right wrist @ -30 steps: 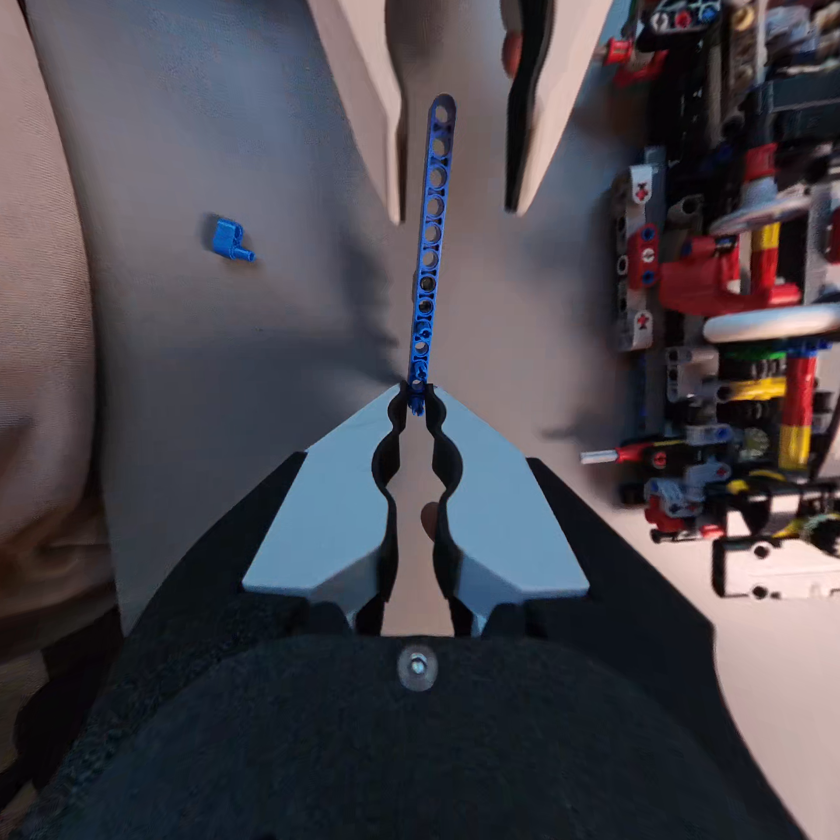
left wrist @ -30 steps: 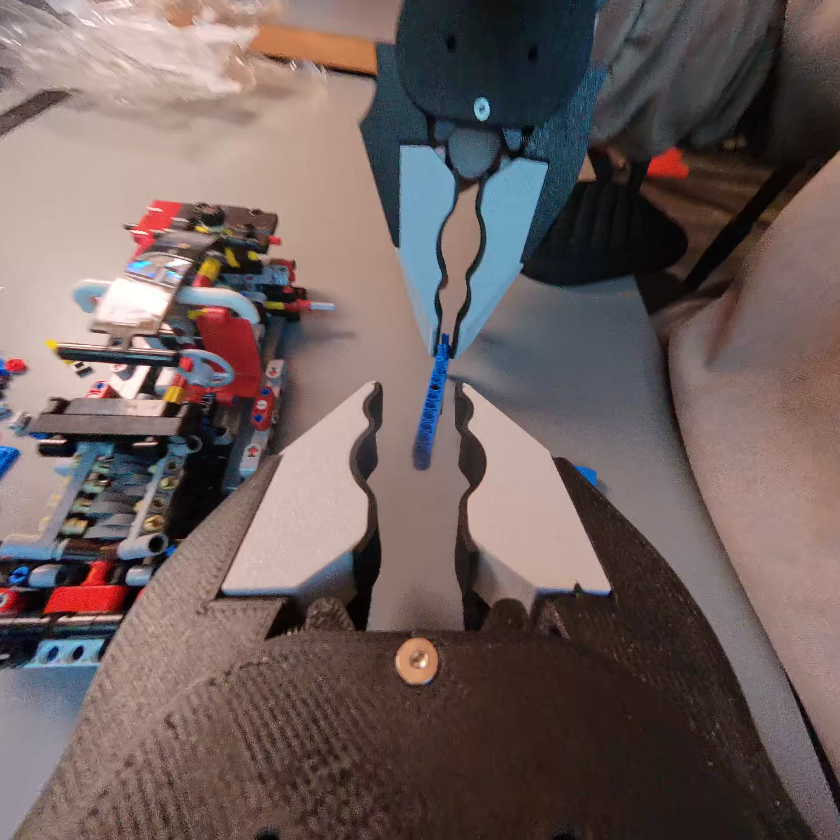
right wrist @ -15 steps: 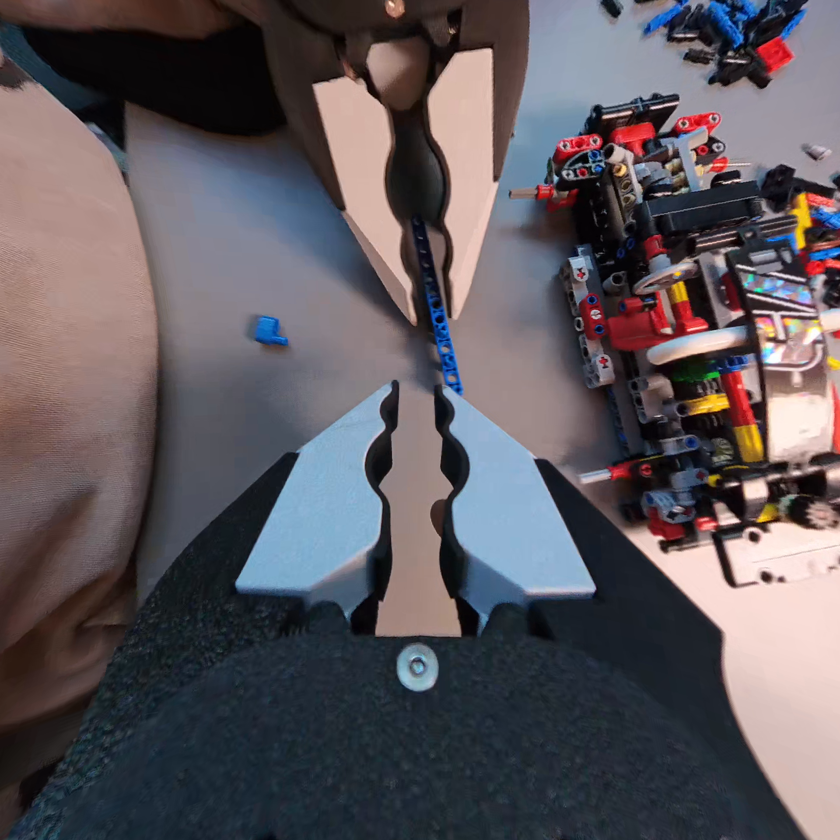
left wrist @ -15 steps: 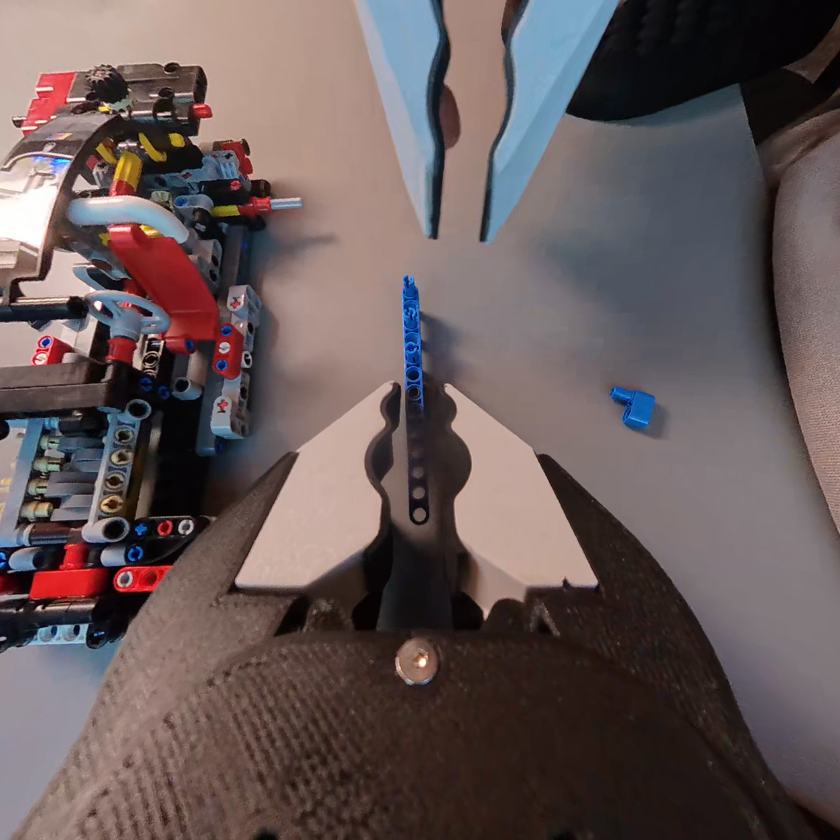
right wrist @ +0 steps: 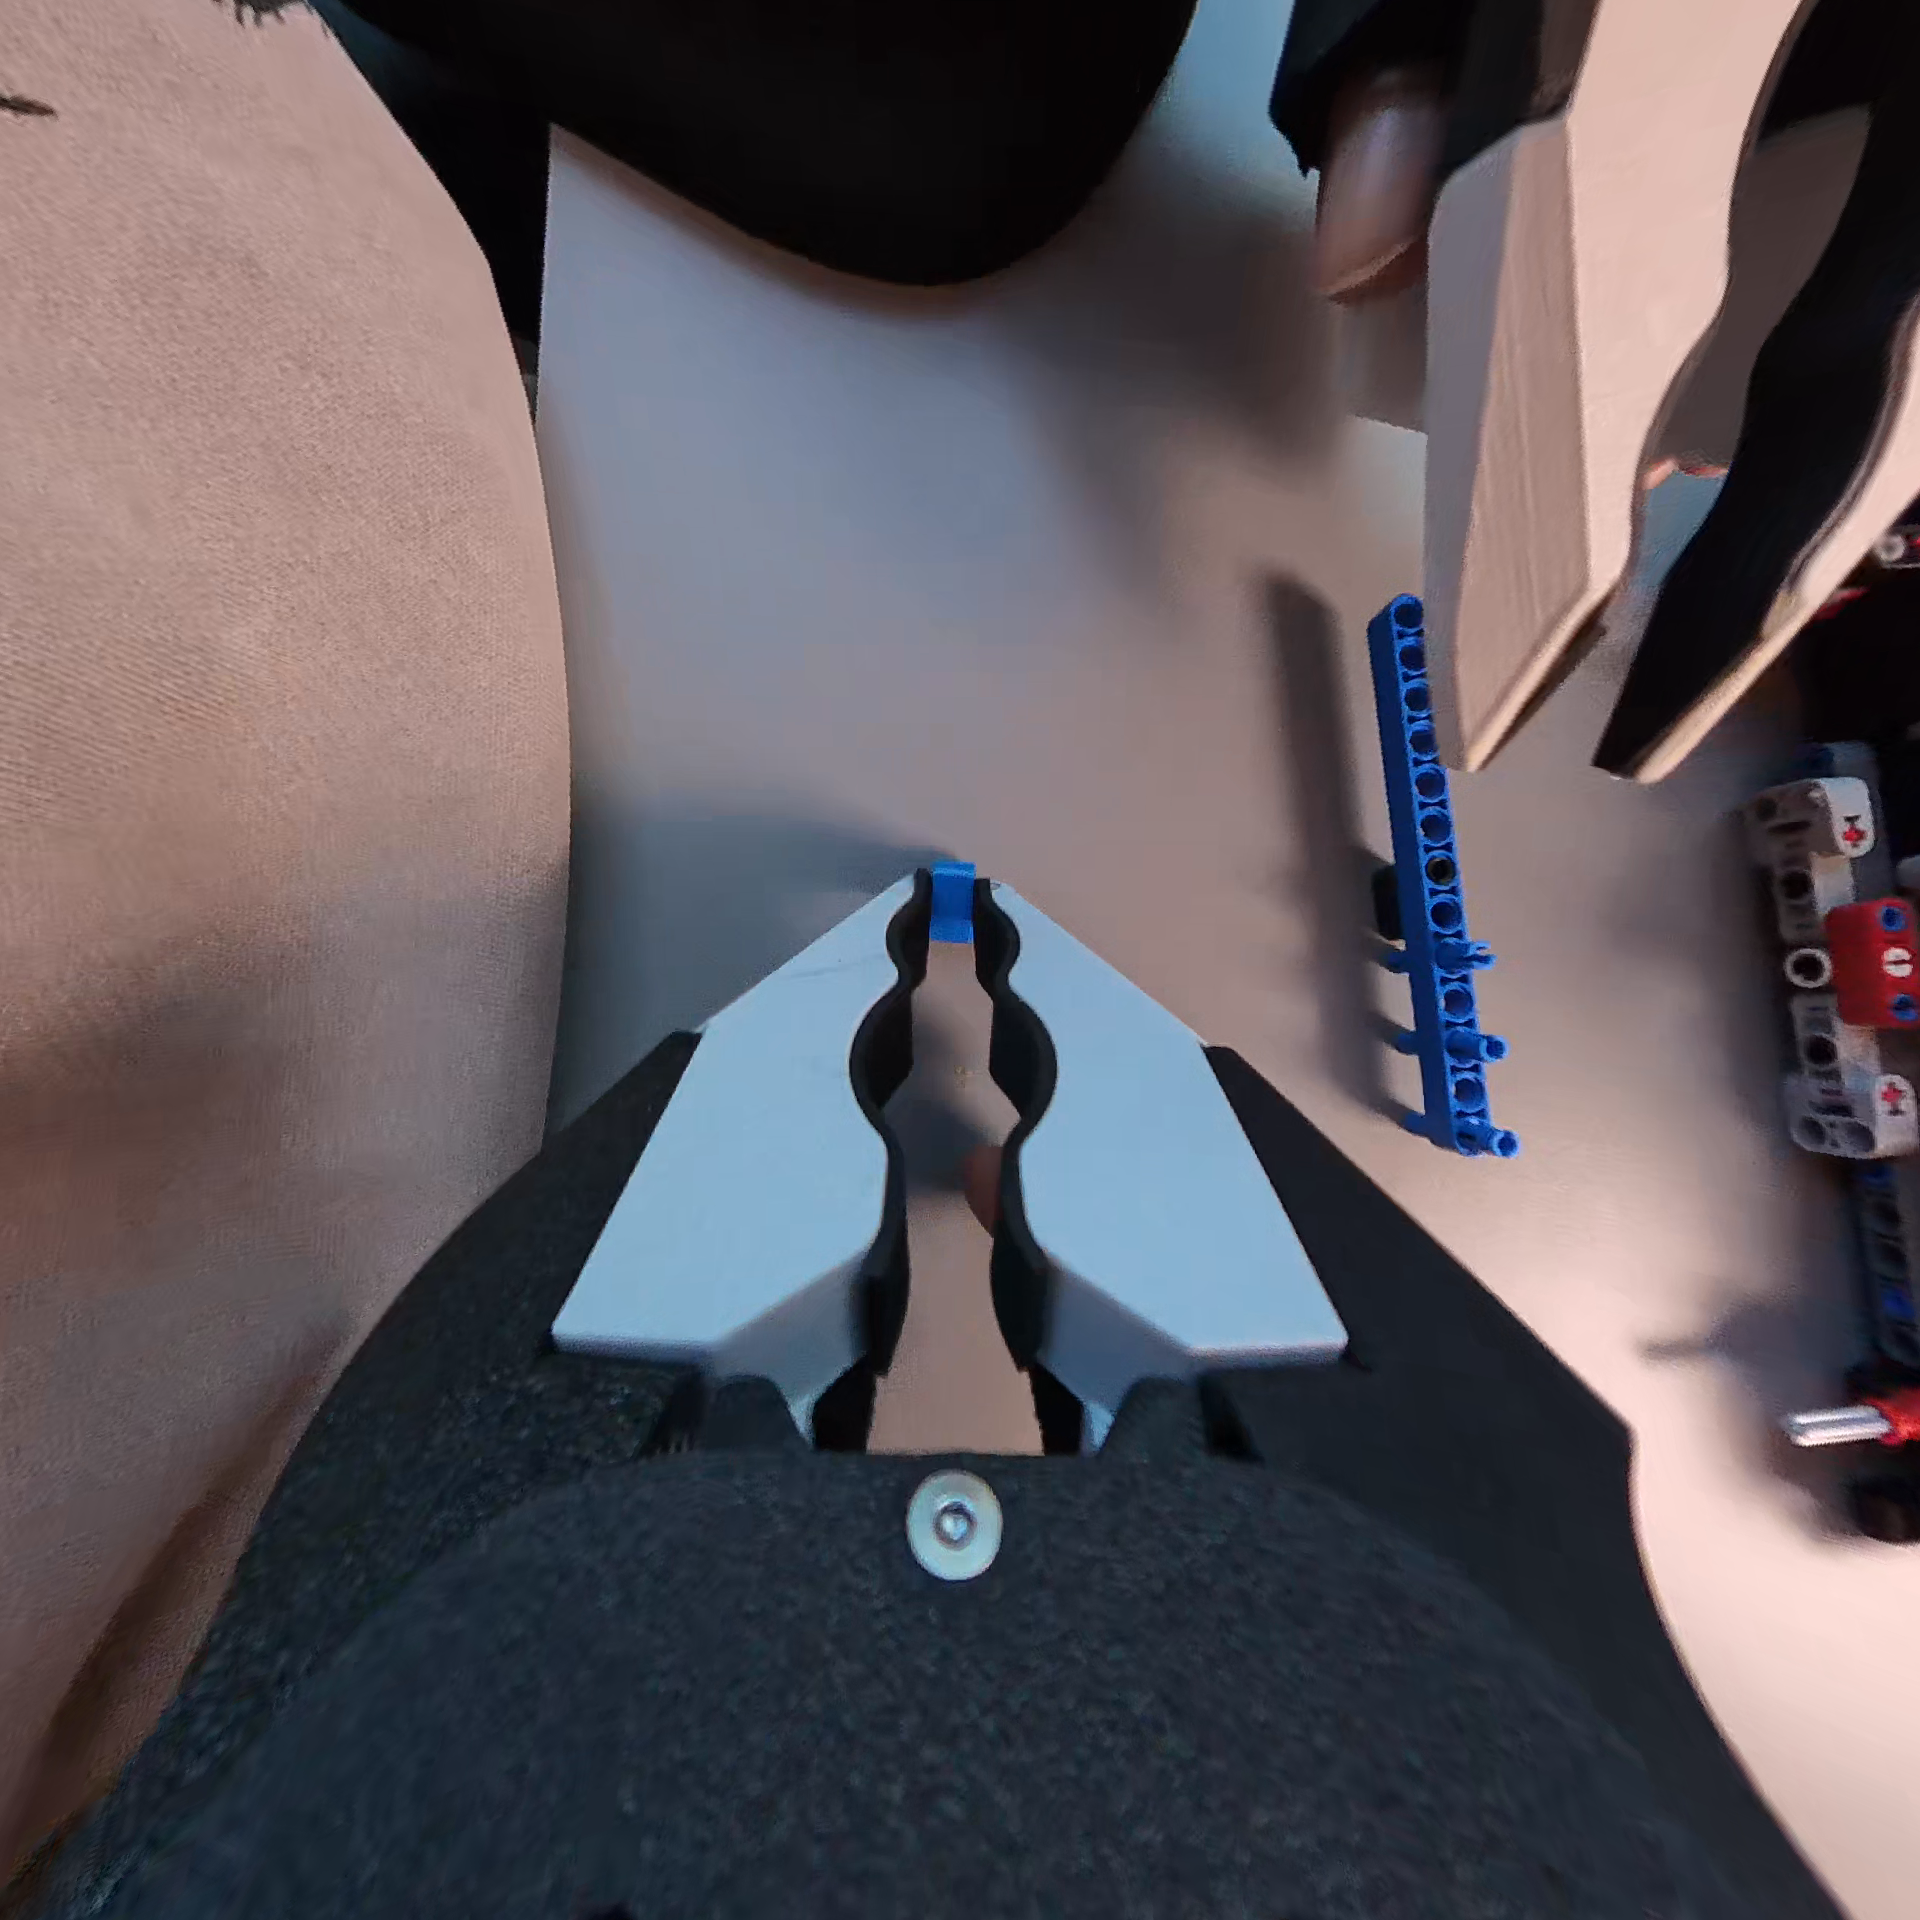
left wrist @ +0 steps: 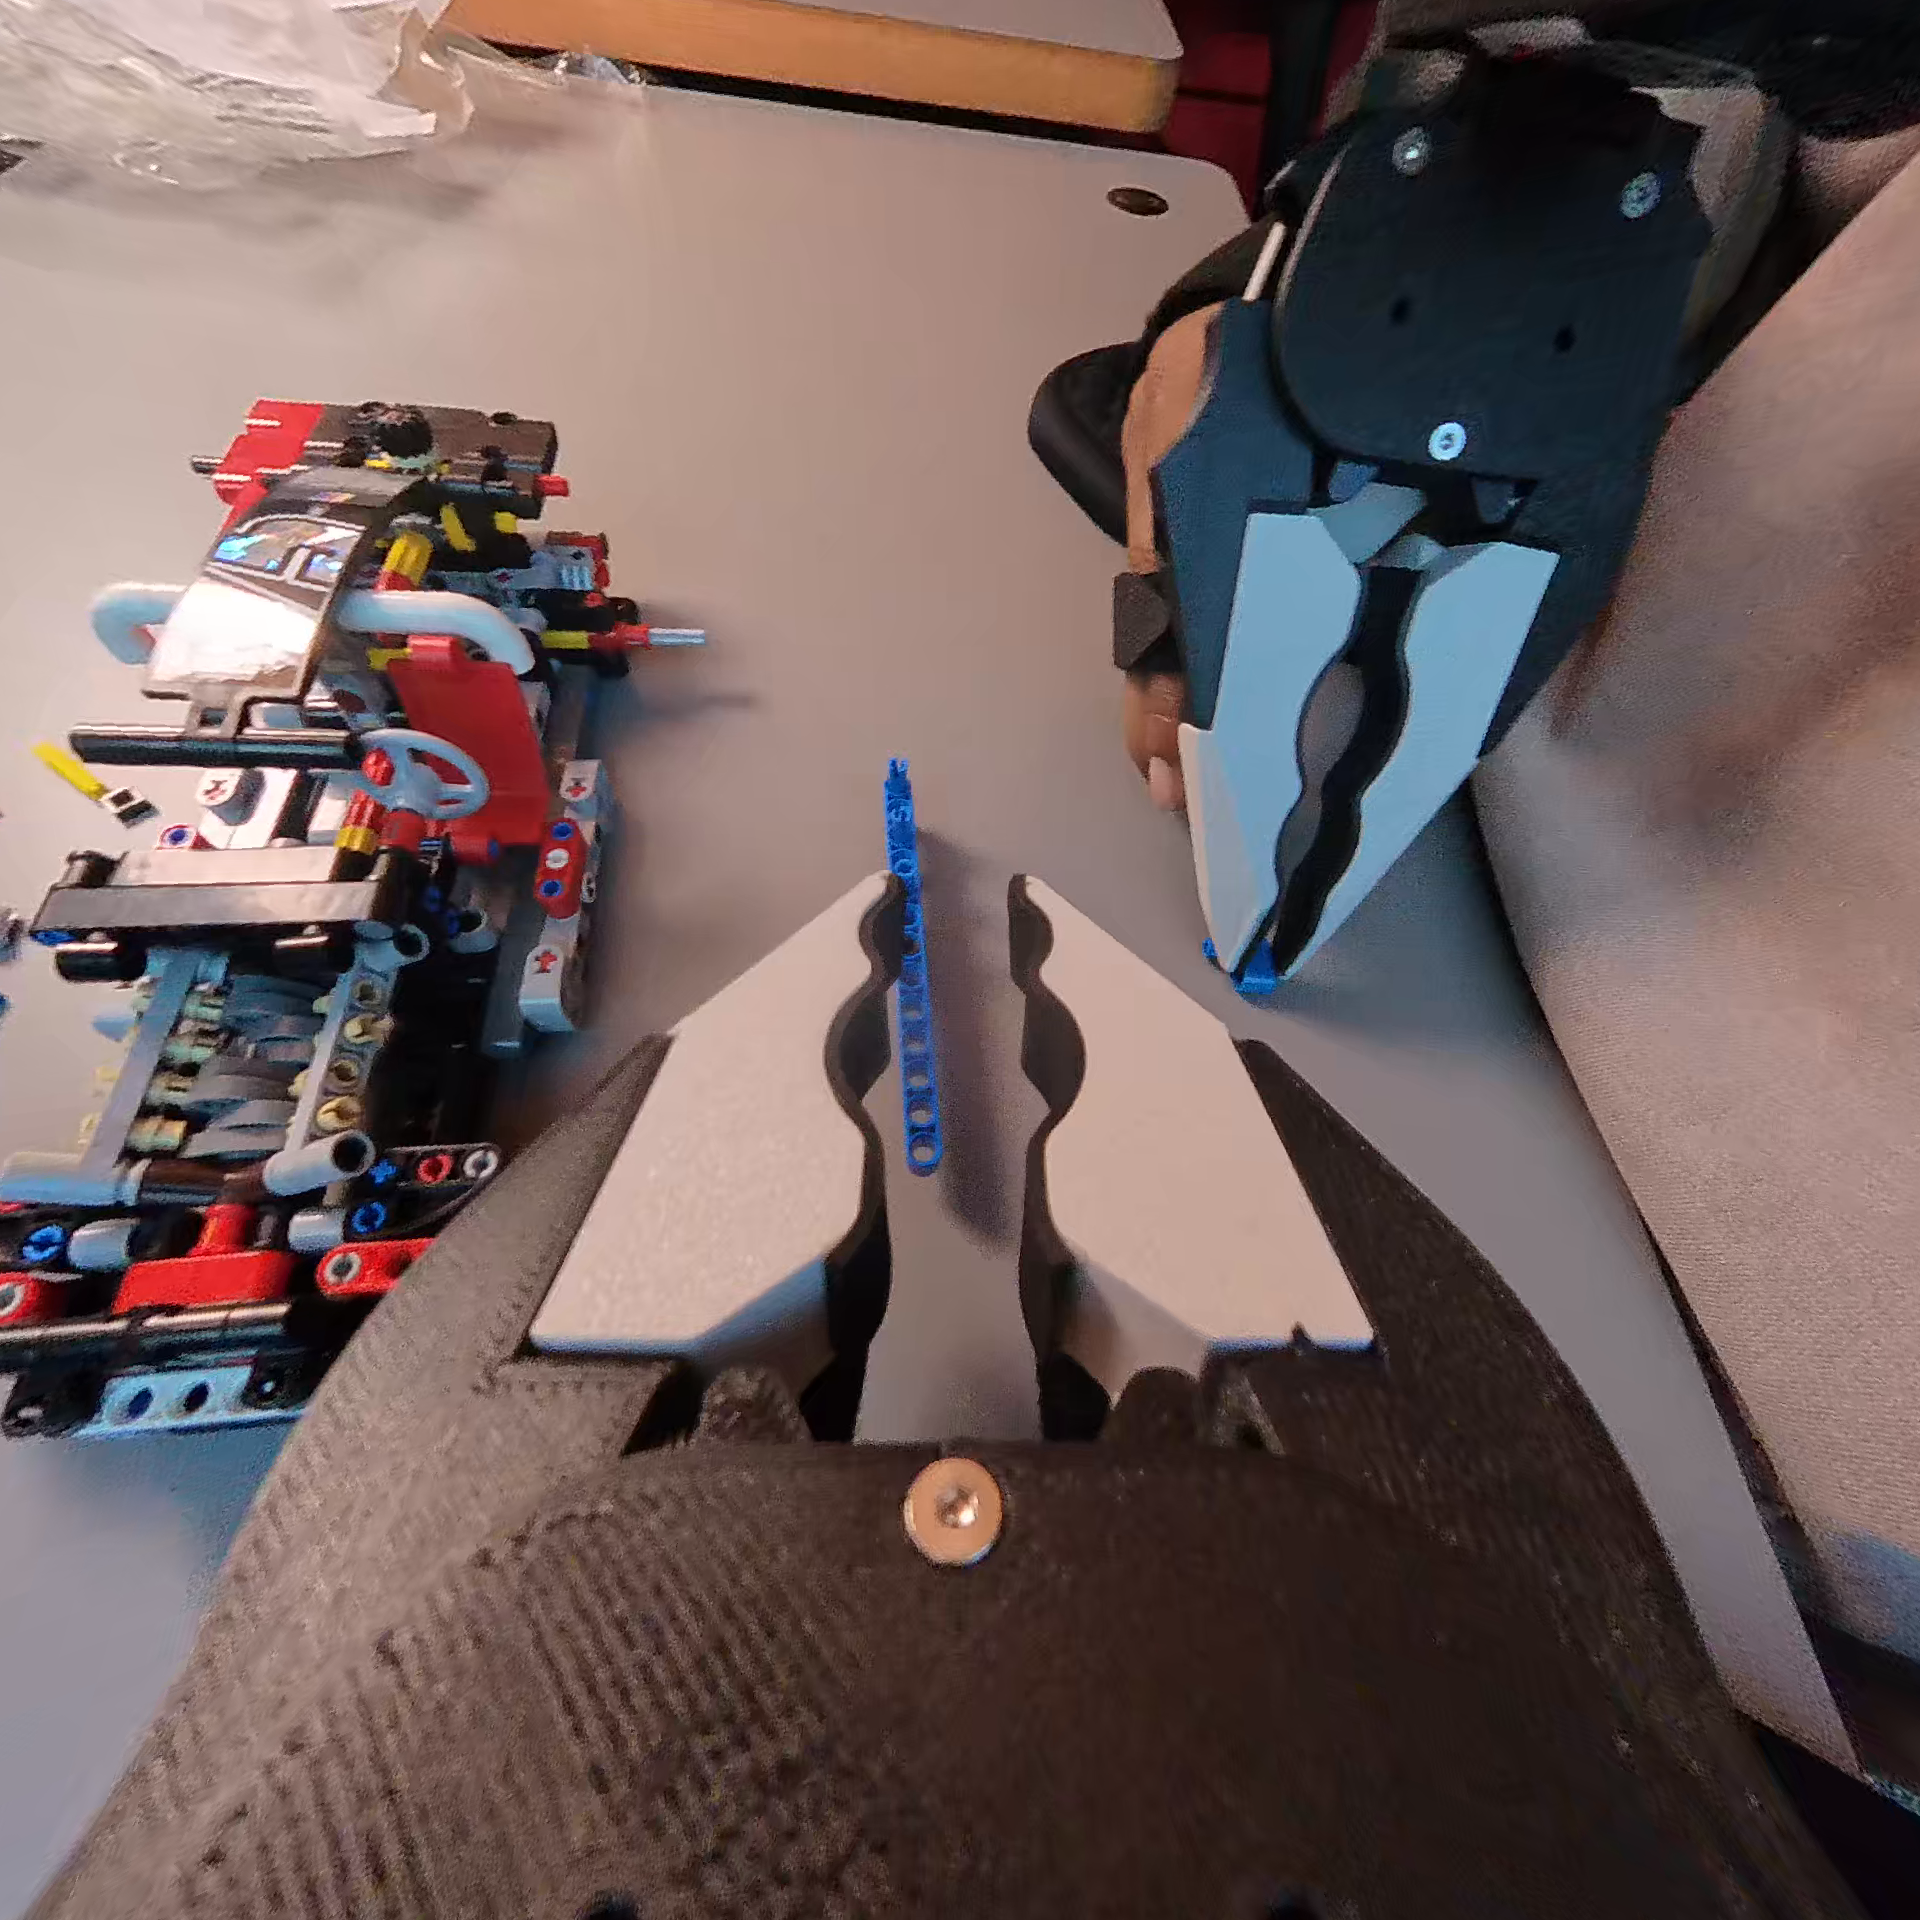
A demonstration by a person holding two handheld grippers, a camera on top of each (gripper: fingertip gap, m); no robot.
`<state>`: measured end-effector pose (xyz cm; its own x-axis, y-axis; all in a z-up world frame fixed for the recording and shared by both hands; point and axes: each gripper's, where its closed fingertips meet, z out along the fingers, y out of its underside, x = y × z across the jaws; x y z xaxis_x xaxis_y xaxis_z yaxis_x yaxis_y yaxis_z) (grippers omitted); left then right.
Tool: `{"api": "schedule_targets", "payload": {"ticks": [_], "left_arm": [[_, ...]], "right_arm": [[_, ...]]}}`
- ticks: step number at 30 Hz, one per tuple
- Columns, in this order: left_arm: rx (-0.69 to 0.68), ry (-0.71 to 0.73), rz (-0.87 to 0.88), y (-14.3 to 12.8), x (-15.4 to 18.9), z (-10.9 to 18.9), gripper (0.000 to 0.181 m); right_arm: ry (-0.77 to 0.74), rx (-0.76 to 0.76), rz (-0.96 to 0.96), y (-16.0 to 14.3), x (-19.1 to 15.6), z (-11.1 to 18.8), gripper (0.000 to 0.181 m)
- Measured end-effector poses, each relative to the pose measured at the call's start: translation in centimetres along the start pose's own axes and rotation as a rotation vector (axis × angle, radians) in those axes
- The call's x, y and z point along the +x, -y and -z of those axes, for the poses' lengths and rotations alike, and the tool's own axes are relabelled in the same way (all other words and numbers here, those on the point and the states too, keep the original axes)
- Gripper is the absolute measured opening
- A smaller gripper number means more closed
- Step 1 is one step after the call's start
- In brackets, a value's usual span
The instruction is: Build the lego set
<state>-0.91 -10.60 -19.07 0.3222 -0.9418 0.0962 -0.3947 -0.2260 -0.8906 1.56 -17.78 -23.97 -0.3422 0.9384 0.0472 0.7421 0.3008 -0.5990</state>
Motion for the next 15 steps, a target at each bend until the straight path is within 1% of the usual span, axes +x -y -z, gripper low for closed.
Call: {"api": "schedule_targets", "payload": {"ticks": [1, 2, 4, 6, 7, 8, 10, 11, 12, 14, 15], "left_arm": [[0.014, -0.029, -0.001, 0.2, 0.6, 0.0, 0.018], [0.028, -0.059, -0.004, 0.5, 1.2, -0.1, 0.017], [0.059, -0.116, -0.015, 1.0, 2.5, -0.2, 0.018], [0.118, -0.157, 0.0, 2.1, 3.3, -0.1, 0.018], [0.159, -0.152, 0.016, 2.8, 3.3, 0.1, 0.014], [0.203, -0.149, 0.032, 3.6, 3.2, 0.2, 0.021], [0.303, -0.122, 0.051, 5.5, 3.0, 0.6, 0.023], [0.342, -0.094, 0.049, 6.3, 2.8, 0.8, 0.024], [0.376, -0.043, 0.037, 7.0, 2.4, 1.0, 0.024], [0.422, 0.116, -0.023, 8.1, 1.2, 1.4, 0.023], [0.412, 0.201, -0.066, 8.3, 0.6, 1.4, 0.023]], "right_arm": [[0.019, 0.003, -0.017, -0.1, 0.0, 0.2, 0.005], [0.041, 0.049, -0.056, 0.2, 0.3, 0.7, 0.005], [0.104, 0.216, -0.195, 2.0, 1.0, 2.3, 0.005], [0.11, 0.46, -0.348, 4.4, 3.0, 5.1, 0.005], [0.129, 0.581, -0.42, 5.3, 3.8, 6.6, 0.005], [0.132, 0.707, -0.512, 6.1, 4.9, 8.1, 0.005], [0.15, 0.906, -0.682, 6.5, 6.6, 10.3, 0.004], [0.157, 0.971, -0.743, 6.4, 7.2, 10.9, 0.004], [0.129, 1.035, -0.803, 6.0, 8.0, 11.4, 0.004], [0.108, 1.138, -0.933, 5.3, 9.2, 11.8, 0.004], [0.126, 1.204, -0.999, 5.2, 9.5, 12.2, 0.005]]}}
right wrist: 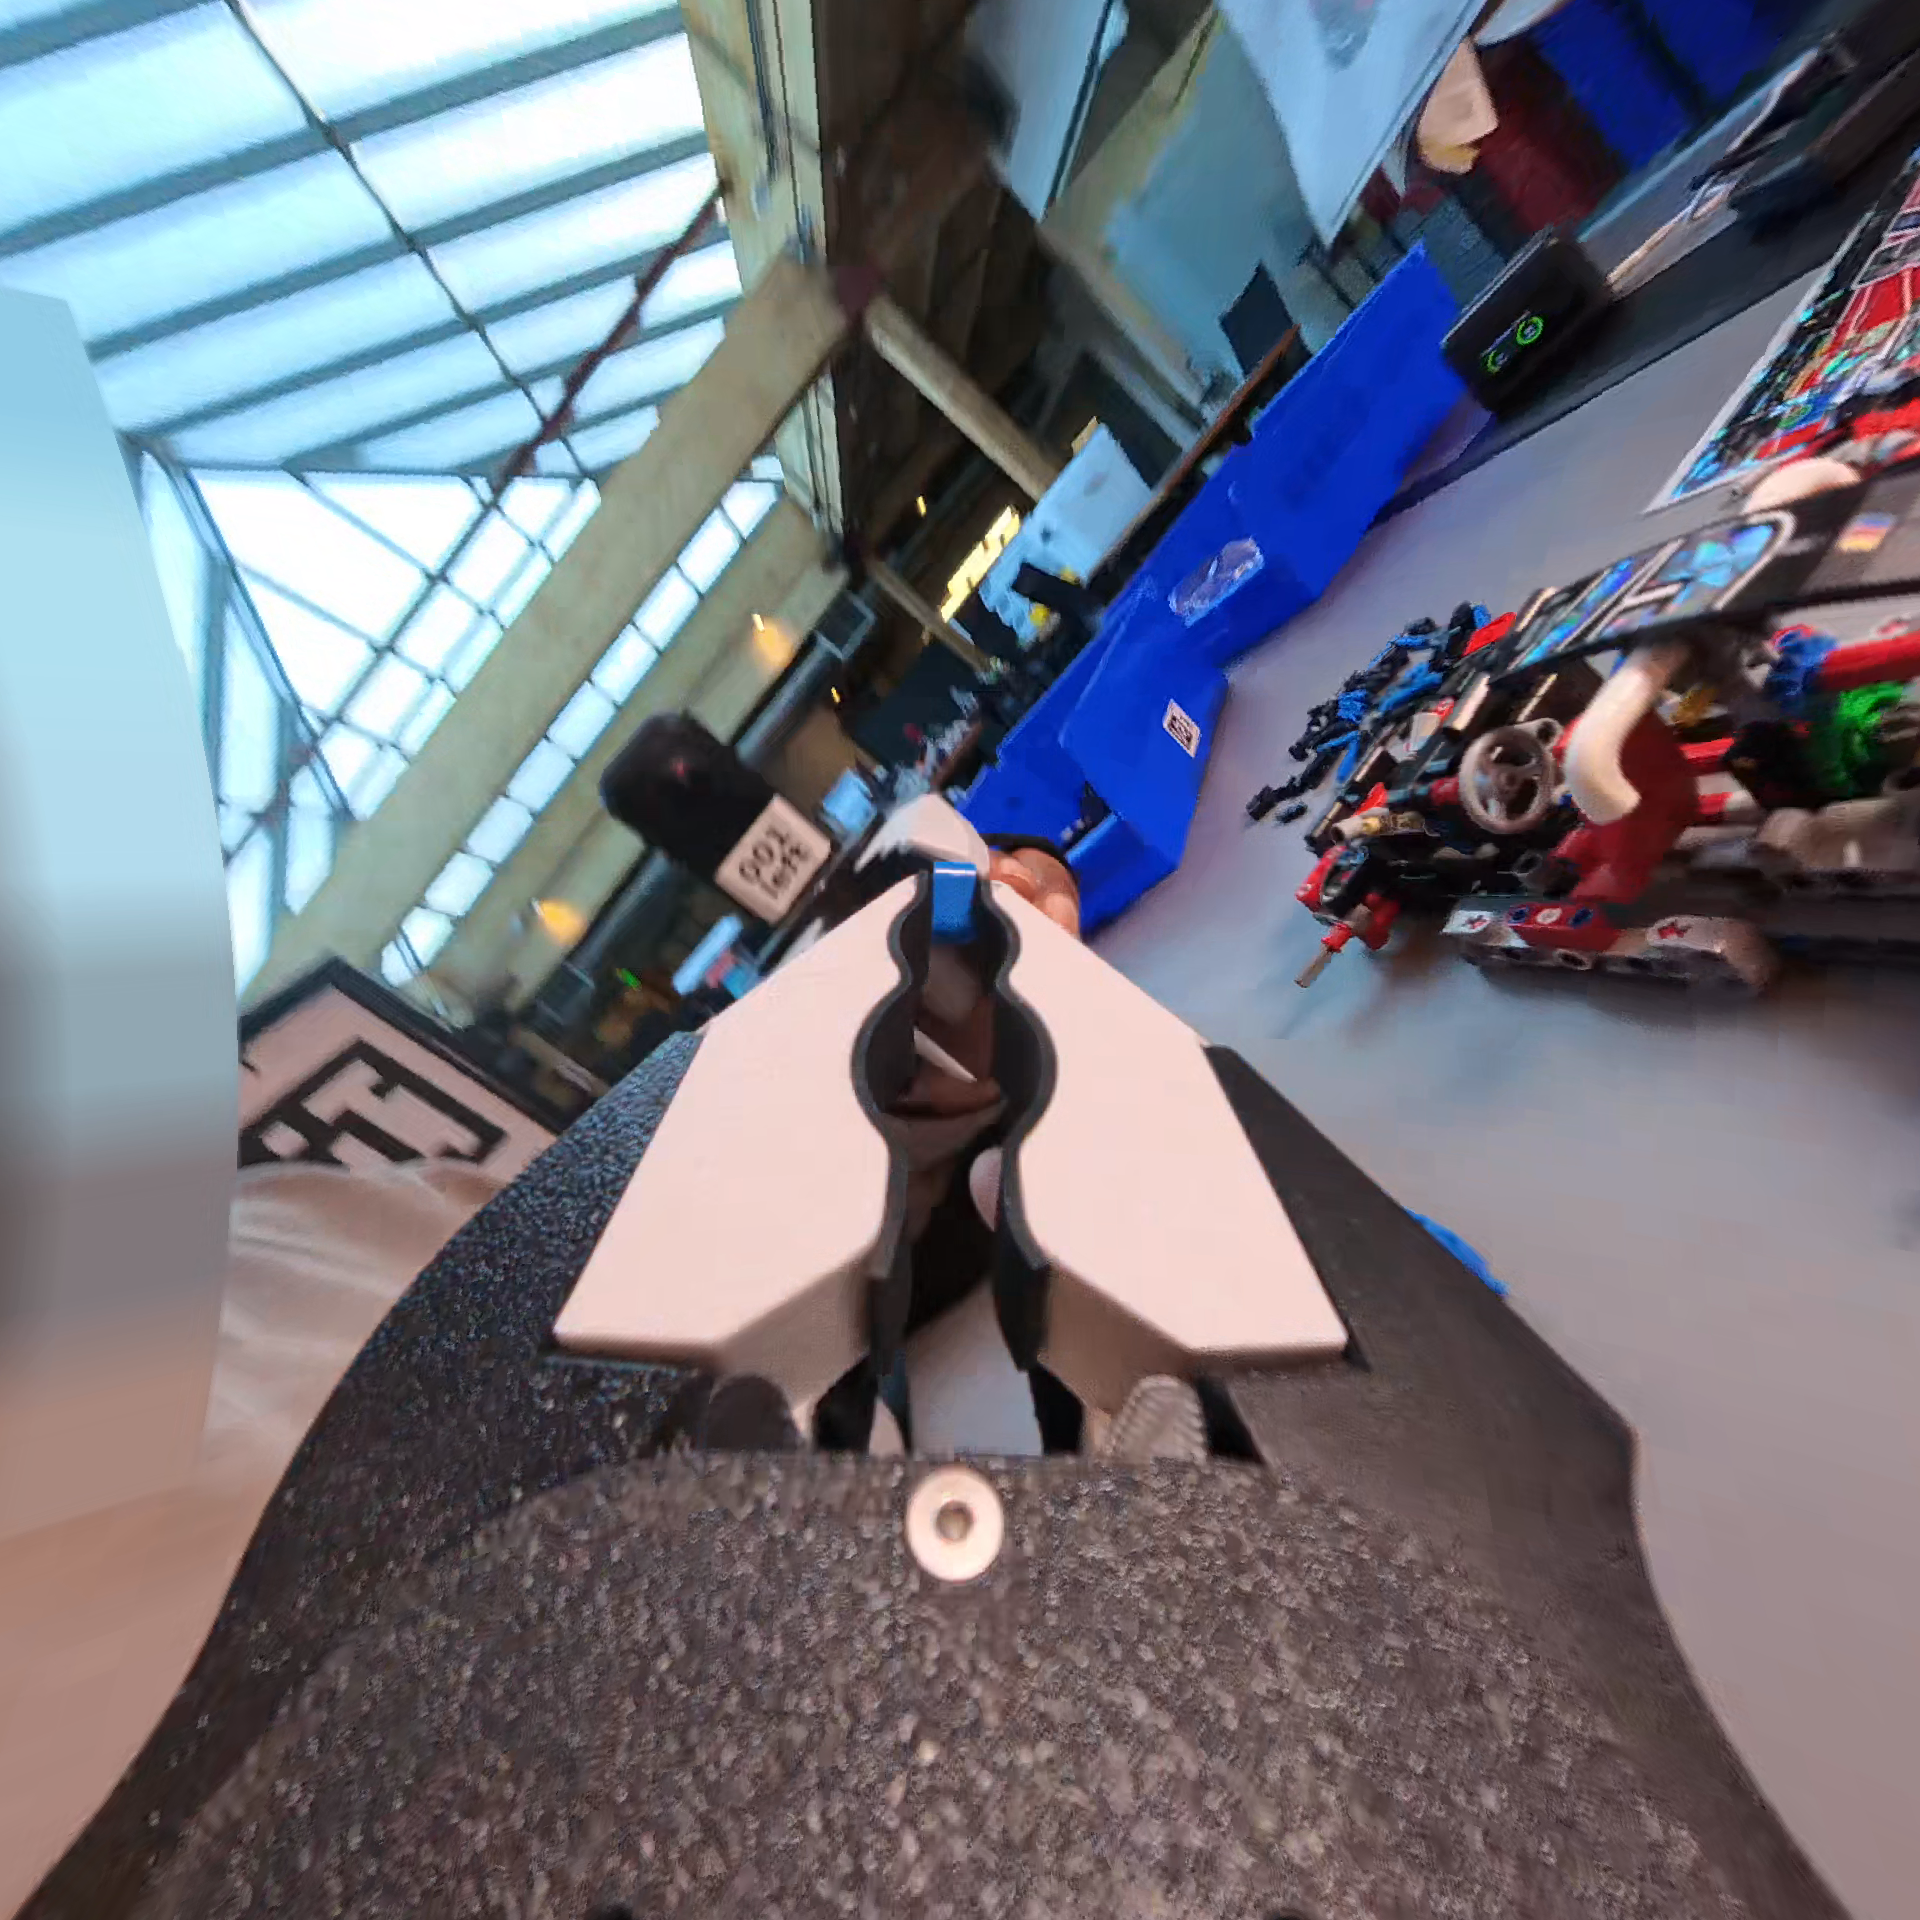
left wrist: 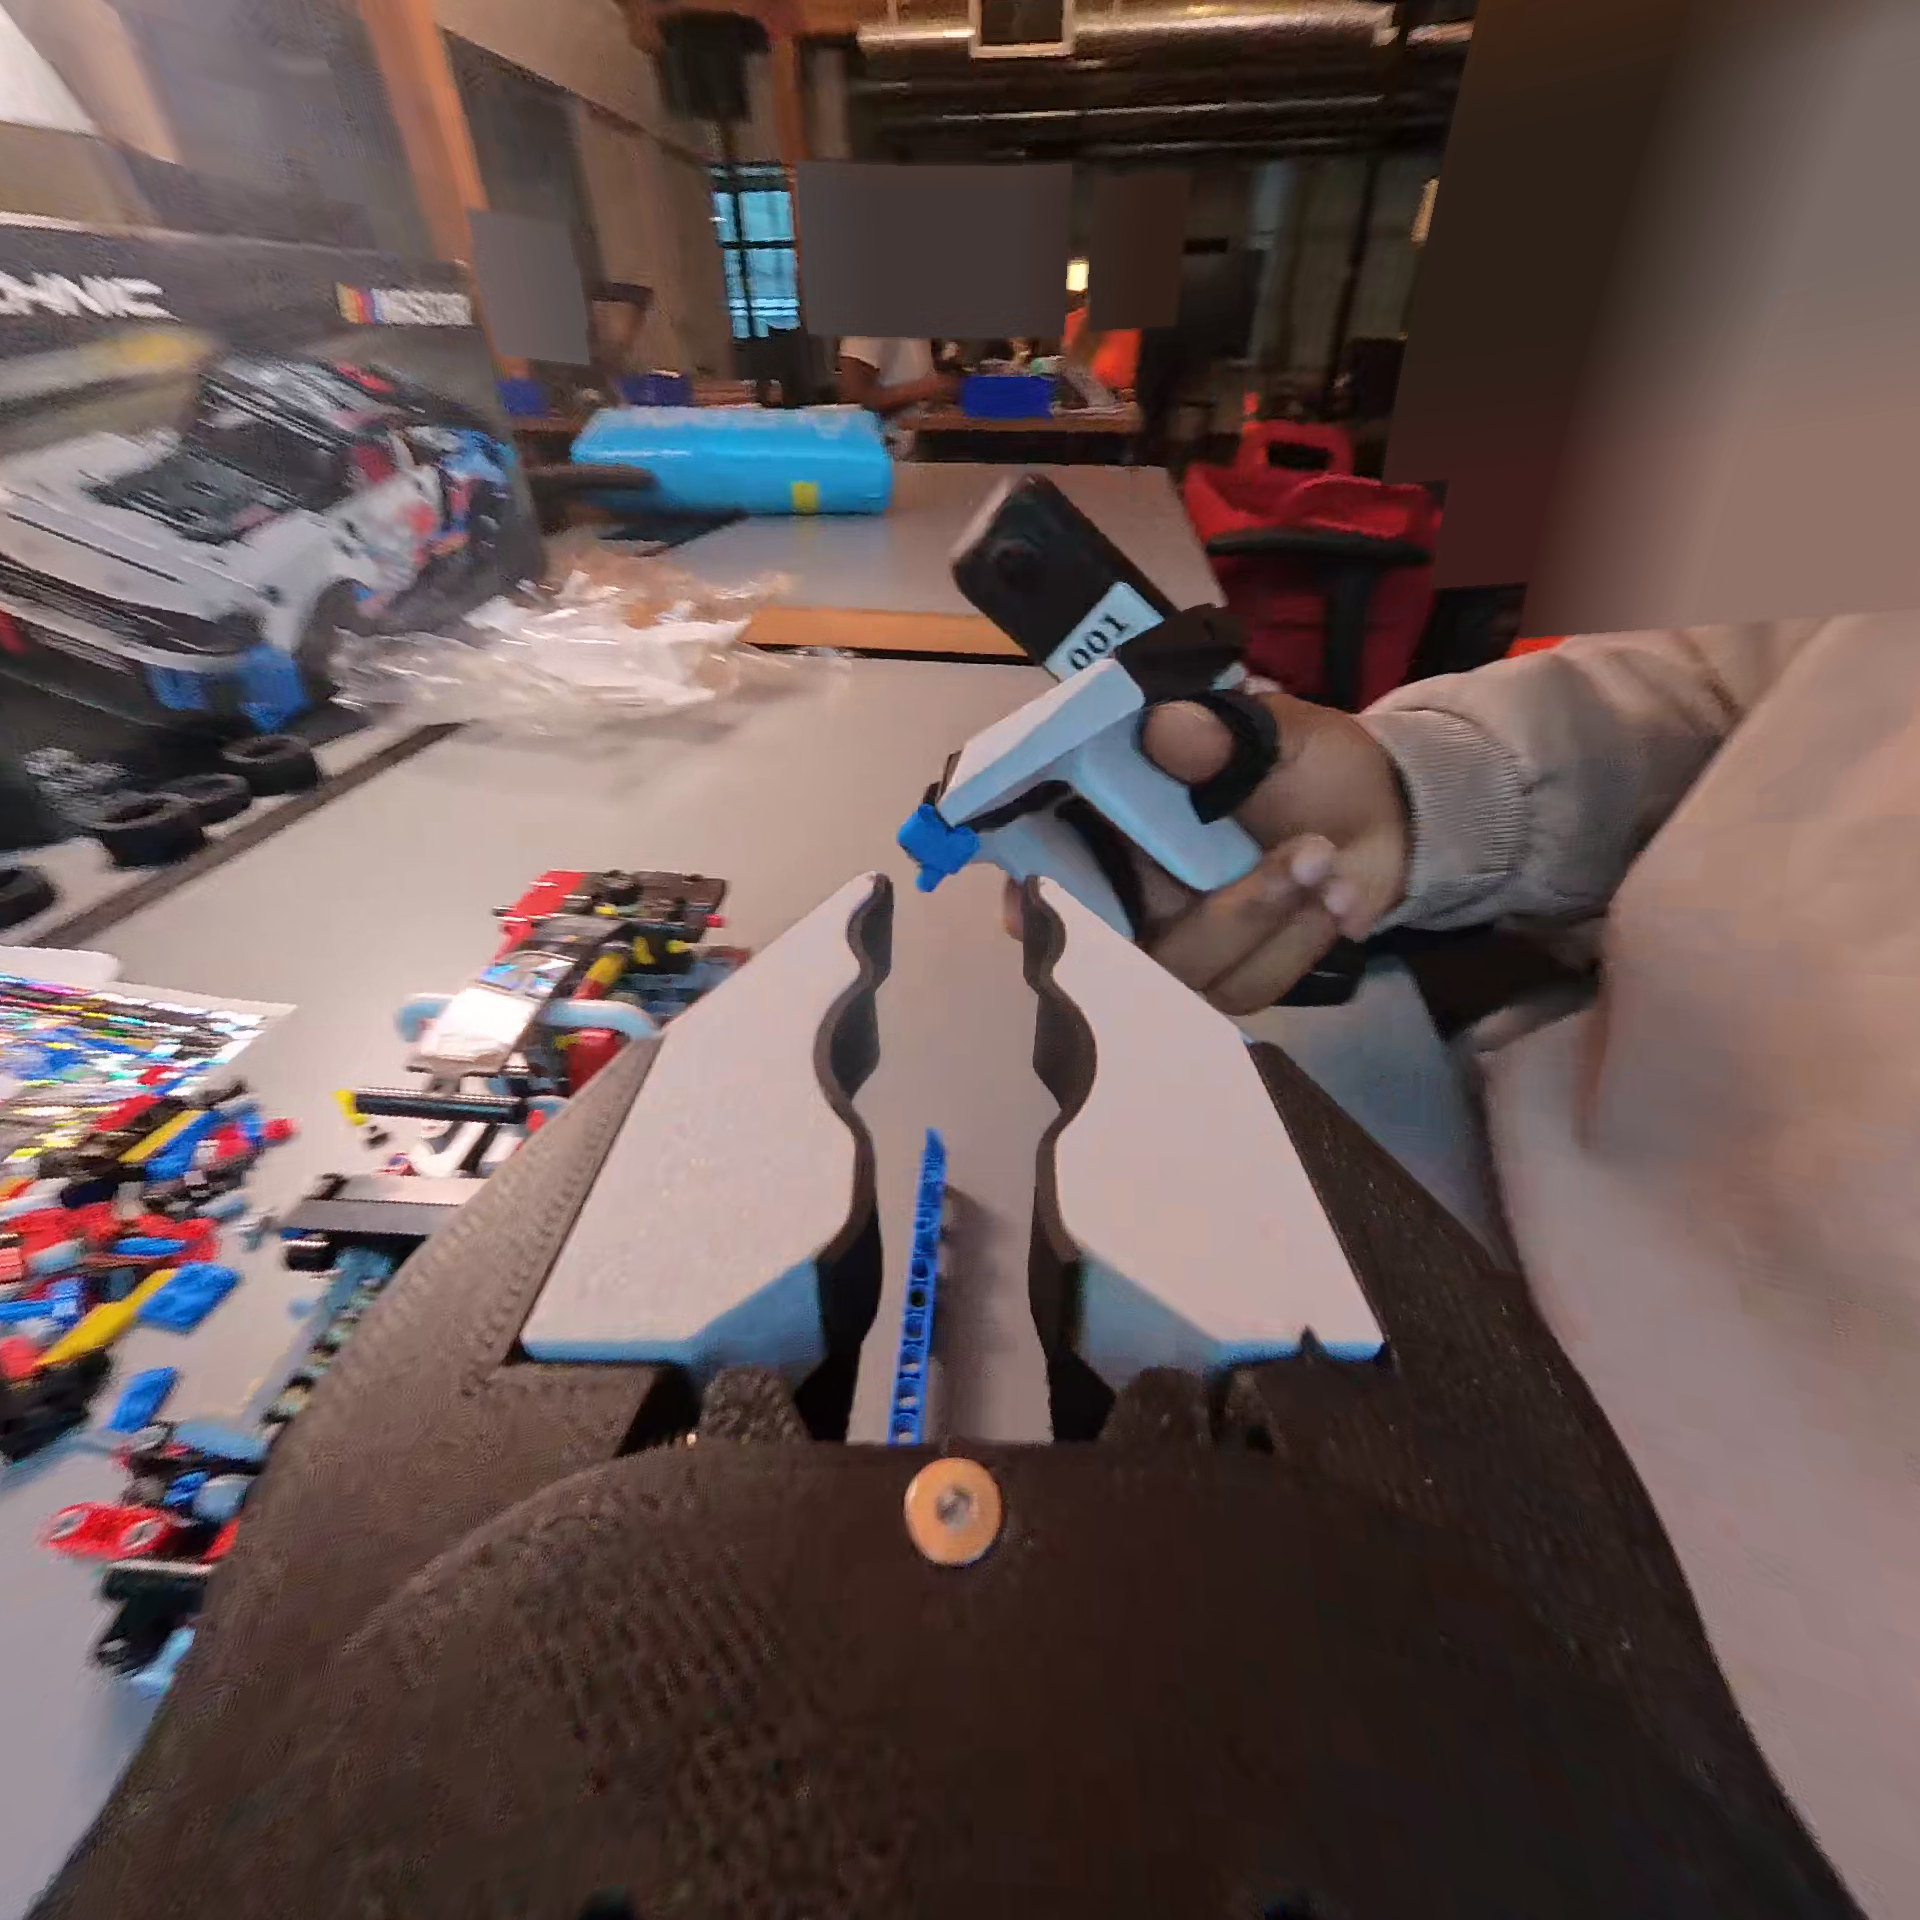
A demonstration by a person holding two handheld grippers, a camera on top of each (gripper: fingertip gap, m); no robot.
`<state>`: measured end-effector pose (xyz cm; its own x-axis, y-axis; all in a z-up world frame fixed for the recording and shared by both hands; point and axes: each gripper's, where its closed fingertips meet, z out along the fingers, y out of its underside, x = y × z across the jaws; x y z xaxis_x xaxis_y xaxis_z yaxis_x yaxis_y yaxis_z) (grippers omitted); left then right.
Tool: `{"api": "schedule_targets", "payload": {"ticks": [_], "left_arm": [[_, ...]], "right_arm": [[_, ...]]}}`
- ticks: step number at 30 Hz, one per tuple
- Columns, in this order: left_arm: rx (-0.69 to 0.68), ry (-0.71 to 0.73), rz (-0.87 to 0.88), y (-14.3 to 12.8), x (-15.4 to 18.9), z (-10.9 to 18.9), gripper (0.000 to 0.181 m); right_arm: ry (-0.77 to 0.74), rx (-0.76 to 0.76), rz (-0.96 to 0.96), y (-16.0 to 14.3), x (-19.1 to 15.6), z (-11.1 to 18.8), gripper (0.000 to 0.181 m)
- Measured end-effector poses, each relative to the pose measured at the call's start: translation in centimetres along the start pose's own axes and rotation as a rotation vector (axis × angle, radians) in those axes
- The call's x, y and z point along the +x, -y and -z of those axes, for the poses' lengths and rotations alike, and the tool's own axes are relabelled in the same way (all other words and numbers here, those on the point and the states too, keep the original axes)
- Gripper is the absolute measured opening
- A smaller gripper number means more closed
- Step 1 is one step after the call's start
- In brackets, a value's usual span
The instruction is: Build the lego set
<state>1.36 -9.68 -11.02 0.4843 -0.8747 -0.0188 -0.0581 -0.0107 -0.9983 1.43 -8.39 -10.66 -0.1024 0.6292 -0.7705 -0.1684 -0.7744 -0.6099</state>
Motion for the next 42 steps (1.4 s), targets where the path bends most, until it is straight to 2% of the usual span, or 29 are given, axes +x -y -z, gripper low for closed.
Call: {"api": "schedule_targets", "payload": {"ticks": [2, 5, 10, 14, 18, 22, 24, 30, 34, 36, 39, 42], "left_arm": [[-0.006, 0.095, -0.107, 0.3, -0.4, -0.3, 0.023], [-0.003, 0.17, -0.173, 0.7, -0.6, -0.5, 0.022], [-0.008, 0.267, -0.266, 0.9, -1.5, -0.1, 0.013], [-0.036, 0.248, -0.312, 0.6, -1.3, 0.2, 0.012], [-0.046, 0.155, -0.307, 0.4, -0.3, 0.4, 0.011], [-0.05, 0.069, -0.272, 0.4, 0.4, 0.7, 0.011], [-0.049, -0.012, -0.212, 0.1, 1.2, 0.7, 0.011], [-0.095, -0.265, 0.027, -1.8, 3.2, 0.3, 0.011], [-0.137, -0.392, 0.13, -3.1, 4.4, -0.2, 0.011], [-0.161, -0.441, 0.152, -3.6, 5.1, -0.3, 0.011], [-0.195, -0.47, 0.159, -4.3, 5.6, -0.5, 0.011], [-0.209, -0.487, 0.181, -4.6, 5.8, -0.4, 0.011]], "right_arm": [[0.014, 0.125, -0.122, 0.6, 0.1, 0.0, 0.005], [0.025, 0.233, -0.21, 0.7, 0.1, -0.5, 0.005], [0.054, 0.288, -0.256, 0.5, -0.5, -1.6, 0.005], [0.06, 0.253, -0.257, 0.0, -0.6, -1.7, 0.005], [0.031, 0.095, -0.139, -0.9, -1.0, -1.3, 0.005], [-0.017, -0.077, 0.021, -1.7, -1.4, -0.3, 0.006], [-0.022, -0.164, 0.165, -1.8, -1.8, 0.3, 0.009], [0.0, -0.531, 1.058, -2.9, -2.7, 1.8, 0.017], [0.102, -0.806, 1.442, -5.2, -1.8, 2.3, 0.025], [0.139, -0.937, 1.559, -6.3, -0.6, 2.6, 0.026], [0.226, -0.983, 1.596, -7.7, -0.7, 2.6, 0.016], [0.246, -1.017, 1.639, -8.3, -0.3, 2.6, 0.013]]}}
